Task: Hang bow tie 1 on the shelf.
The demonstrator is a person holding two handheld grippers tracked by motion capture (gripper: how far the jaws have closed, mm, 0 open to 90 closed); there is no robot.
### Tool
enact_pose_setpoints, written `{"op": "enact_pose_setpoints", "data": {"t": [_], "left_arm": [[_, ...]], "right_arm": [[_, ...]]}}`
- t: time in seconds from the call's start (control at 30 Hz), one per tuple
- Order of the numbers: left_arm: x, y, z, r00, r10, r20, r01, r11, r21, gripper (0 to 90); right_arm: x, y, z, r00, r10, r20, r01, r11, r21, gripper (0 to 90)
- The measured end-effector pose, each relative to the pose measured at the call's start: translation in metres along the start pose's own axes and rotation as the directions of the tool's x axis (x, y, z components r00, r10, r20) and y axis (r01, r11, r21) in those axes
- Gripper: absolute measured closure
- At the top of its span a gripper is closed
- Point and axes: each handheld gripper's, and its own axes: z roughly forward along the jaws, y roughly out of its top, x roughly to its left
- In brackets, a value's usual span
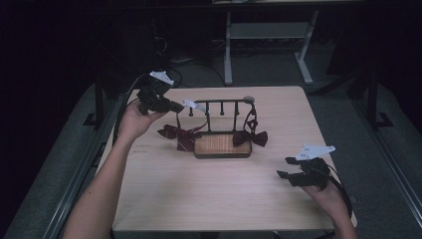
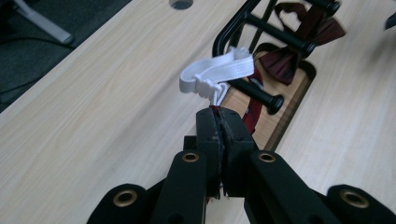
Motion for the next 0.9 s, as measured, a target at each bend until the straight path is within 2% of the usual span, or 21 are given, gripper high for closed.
{"op": "enact_pose_setpoints", "data": {"t": [0.4,0.43,0.53,0.8,0.9], "left_arm": [[0.004,-0.01,0.008,0.9998,-0.016,0.008,0.016,0.9998,0.014,89.6],[0.005,-0.013,0.009,0.9995,-0.03,0.011,0.03,0.9995,0.009,89.6],[0.006,-0.014,0.009,0.9998,-0.021,0.006,0.021,0.9995,0.025,89.2],[0.003,-0.015,0.007,0.9999,-0.01,-0.003,0.01,0.9997,0.021,85.3],[0.004,-0.02,0.007,0.9998,-0.019,0.001,0.019,0.9997,0.014,83.9]], "right_arm": [[0.0,0.0,0.0,1.0,0.002,0.0,-0.002,1.0,0.0,39.5],[0.0,0.0,0.0,1.0,0.003,0.001,-0.003,1.0,0.001,39.6],[0.0,0.0,-0.001,1.0,0.008,0.001,-0.008,1.0,0.004,39.5],[-0.001,-0.001,0.0,1.0,0.006,0.002,-0.006,1.0,0.006,39.3],[-0.002,-0.001,0.0,0.9999,0.008,0.007,-0.008,1.0,0.002,38.9]]}}
